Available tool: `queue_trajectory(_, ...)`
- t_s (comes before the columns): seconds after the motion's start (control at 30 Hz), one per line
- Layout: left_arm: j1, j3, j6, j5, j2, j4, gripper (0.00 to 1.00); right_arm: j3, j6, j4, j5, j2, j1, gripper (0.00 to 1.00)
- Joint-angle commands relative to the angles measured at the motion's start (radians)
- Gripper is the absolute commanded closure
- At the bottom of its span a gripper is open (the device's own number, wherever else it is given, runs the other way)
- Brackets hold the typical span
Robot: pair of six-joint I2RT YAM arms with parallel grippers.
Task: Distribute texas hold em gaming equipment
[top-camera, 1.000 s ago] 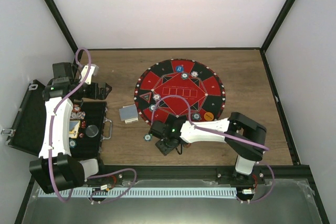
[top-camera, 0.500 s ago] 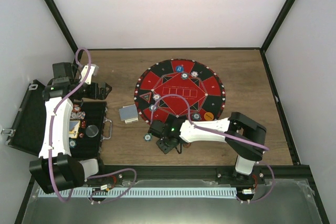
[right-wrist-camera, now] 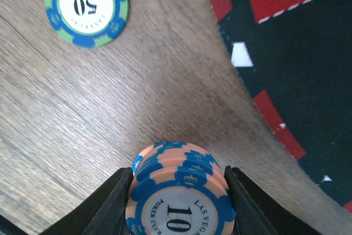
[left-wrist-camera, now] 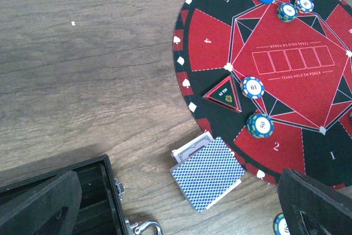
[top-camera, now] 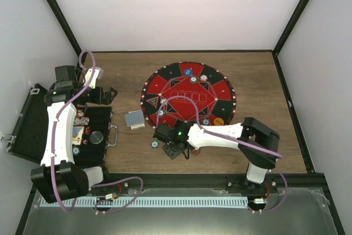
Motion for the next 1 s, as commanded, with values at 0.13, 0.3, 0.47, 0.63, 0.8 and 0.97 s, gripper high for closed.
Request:
queue_trajectory(0.13,0.006,0.012,-0.002,0.007,-0.024,-0.008,0.0,0.057,-0.04,-0.07,0.071,-0.106,-0.115,0.71)
queue_trajectory(0.3,0.007,0.012,0.0,0.006,-0.027,-0.007,0.0,0.025,-0.079,-0.044,0.082,-0.161,-0.32,0.75)
queue_trajectory(0.47,0.006,0.008,-0.004,0.014,-0.024,-0.005,0.0,0.024,-0.106,0.001,0.104,-0.155,-0.511,0.75)
queue_trajectory(0.63,0.006,0.012,-0.002,0.014,-0.021,-0.005,0.0,0.038,-0.101,0.043,0.098,-0.087,-0.631,0.76)
queue_trajectory(0.8,0.006,0.015,0.004,0.014,-0.021,-0.008,0.0,0.025,-0.096,0.08,0.087,-0.032,-0.692,0.76)
queue_trajectory(0.97,0.007,0.012,0.006,0.013,-0.016,-0.006,0.0,0.017,-0.1,0.099,0.091,0.003,-0.718,0.76)
